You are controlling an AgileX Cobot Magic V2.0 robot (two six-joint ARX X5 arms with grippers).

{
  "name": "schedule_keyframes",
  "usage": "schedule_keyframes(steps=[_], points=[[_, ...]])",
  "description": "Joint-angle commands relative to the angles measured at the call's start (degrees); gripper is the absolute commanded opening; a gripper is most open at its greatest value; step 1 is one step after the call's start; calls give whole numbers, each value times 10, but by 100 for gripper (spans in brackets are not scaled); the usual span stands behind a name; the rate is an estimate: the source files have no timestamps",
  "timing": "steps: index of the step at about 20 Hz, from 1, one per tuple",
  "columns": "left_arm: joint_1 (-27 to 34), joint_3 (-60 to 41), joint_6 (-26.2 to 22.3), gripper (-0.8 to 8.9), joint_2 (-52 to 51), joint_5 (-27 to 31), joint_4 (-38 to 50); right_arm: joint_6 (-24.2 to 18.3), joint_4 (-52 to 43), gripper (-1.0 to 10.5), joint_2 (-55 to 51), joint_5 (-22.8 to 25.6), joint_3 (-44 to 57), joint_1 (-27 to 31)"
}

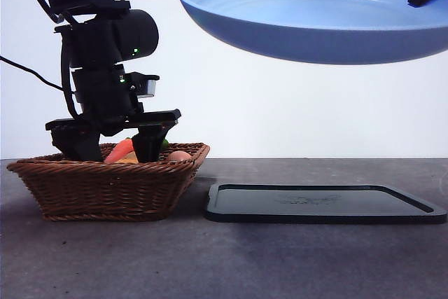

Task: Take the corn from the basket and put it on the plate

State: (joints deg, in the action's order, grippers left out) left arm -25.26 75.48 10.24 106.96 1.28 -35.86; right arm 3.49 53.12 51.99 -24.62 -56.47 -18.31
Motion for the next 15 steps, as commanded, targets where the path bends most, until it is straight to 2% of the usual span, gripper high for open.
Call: schedule_keyframes(steps=[1,6,10,15], points=[[-3,11,6,301,11,1,-3,8,-12,3,4,7,-12,-2],[-3,11,14,179,10,1,-6,8,-26,3,4,7,-12,-2],[4,13,23,179,-21,1,-8,10,-25,3,12,12,-12,-2],[1,13,27,178,-157,-9,-7,19,-62,3,92,30,-12,-2]])
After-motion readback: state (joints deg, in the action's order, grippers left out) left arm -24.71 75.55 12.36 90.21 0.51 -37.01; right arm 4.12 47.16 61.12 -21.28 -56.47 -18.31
